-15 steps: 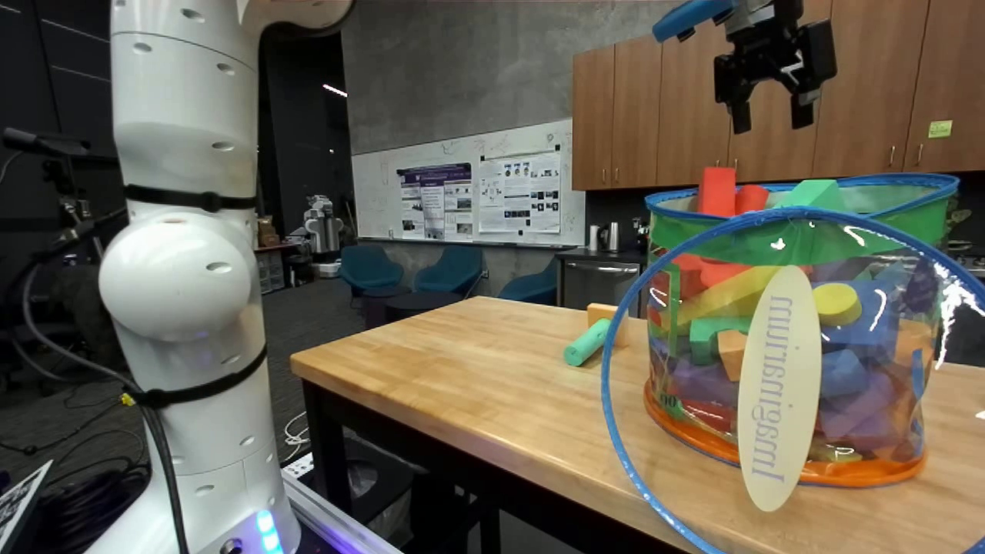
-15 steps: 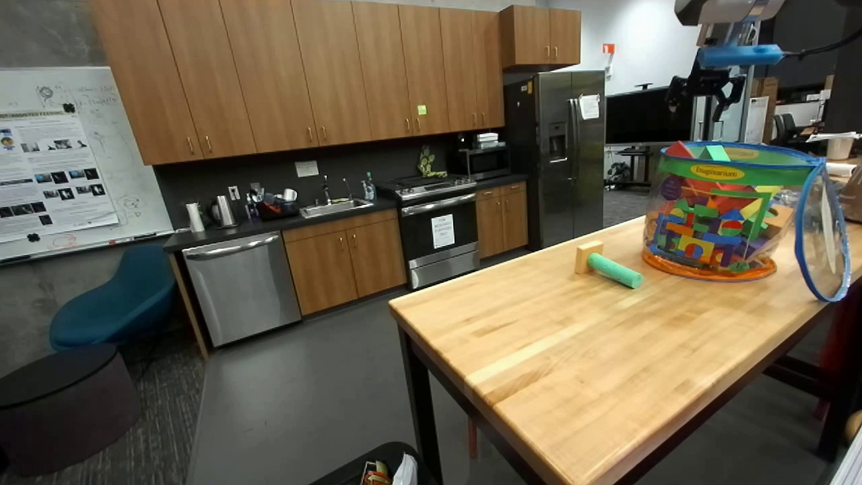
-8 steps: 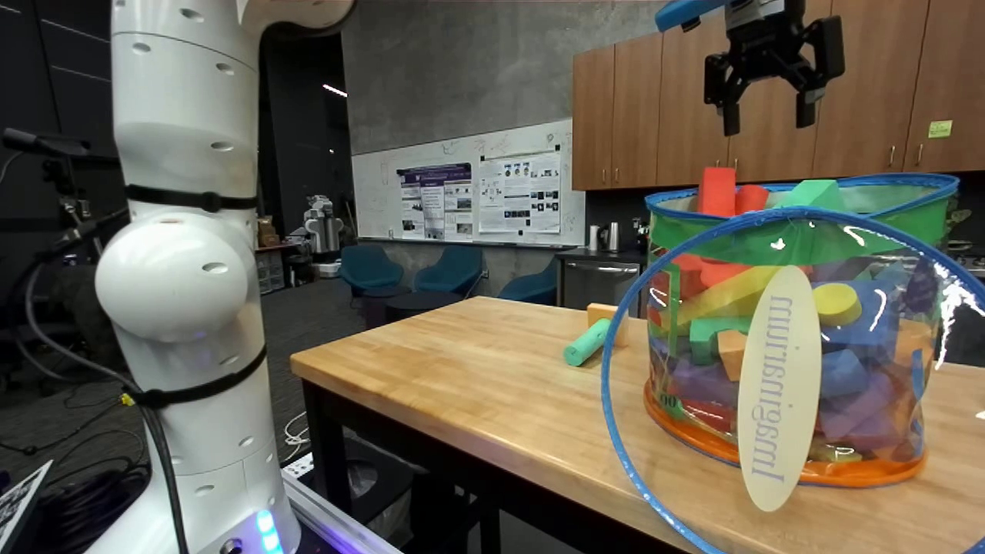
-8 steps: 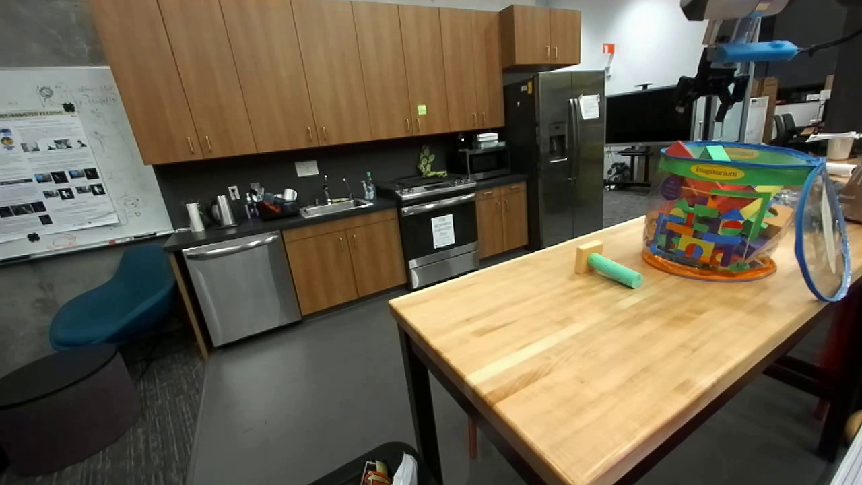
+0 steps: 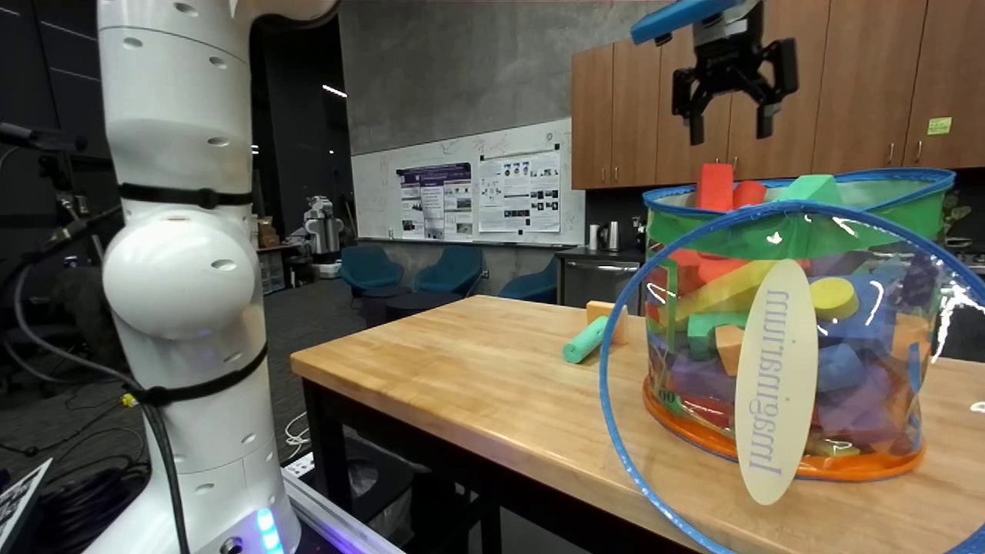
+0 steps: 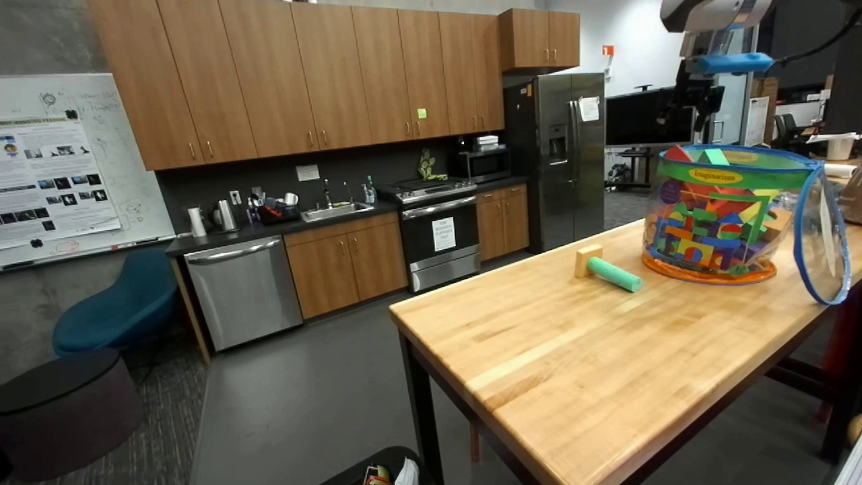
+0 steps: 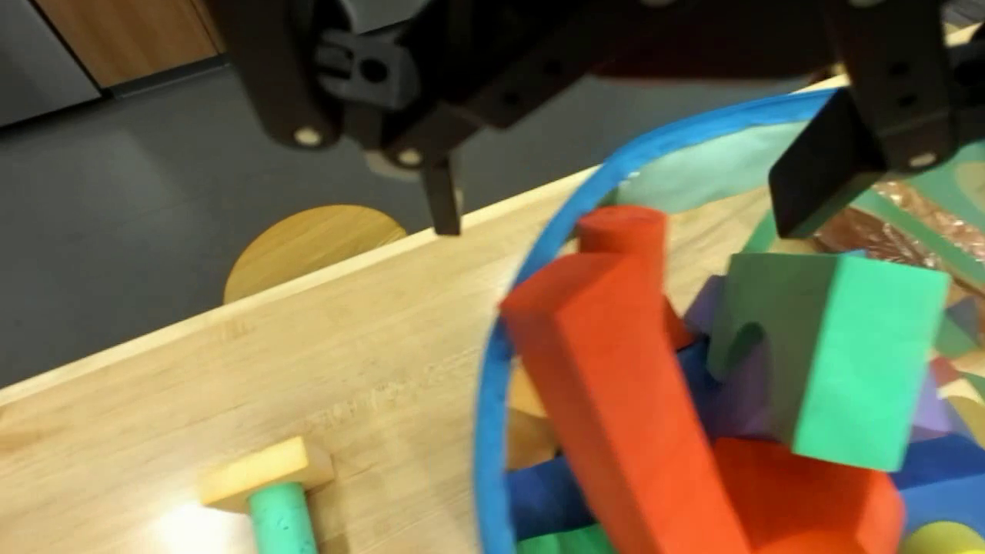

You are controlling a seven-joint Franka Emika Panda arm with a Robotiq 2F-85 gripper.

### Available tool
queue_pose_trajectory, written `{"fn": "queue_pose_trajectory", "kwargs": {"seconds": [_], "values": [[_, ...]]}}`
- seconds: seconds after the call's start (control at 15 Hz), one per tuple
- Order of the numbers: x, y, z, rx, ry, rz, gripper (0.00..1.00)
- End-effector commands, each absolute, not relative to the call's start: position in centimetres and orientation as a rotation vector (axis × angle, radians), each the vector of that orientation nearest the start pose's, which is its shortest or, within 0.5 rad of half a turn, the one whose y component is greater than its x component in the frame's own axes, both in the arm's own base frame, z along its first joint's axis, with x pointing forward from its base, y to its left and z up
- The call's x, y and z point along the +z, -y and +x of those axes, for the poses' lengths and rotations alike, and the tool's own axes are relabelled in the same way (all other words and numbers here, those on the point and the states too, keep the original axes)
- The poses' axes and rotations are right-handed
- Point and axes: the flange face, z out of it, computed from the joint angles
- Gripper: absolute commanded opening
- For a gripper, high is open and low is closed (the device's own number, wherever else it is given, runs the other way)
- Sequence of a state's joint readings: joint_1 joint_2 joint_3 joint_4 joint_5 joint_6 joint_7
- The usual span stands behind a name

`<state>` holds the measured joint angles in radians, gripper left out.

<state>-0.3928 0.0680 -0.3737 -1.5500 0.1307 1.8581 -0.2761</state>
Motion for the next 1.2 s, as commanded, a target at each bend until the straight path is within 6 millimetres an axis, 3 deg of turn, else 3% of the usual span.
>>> {"fn": "queue_pose_trajectory", "kwargs": {"seconds": [0.0,0.2,0.33,0.53,0.73,1.13], "values": [[61.4,31.8,47.7,-0.403,-0.686,-3.075,1.00],[59.8,23.1,51.2,-0.393,-0.594,-3.095,1.00],[58.6,17.6,52.3,-0.378,-0.550,-3.108,1.00],[55.7,13.5,53.4,-0.322,-0.554,-3.135,1.00],[52.8,13.1,52.7,-0.218,-0.585,-3.191,1.00],[50.2,17.0,50.1,-0.043,-0.601,-3.266,1.00]]}}
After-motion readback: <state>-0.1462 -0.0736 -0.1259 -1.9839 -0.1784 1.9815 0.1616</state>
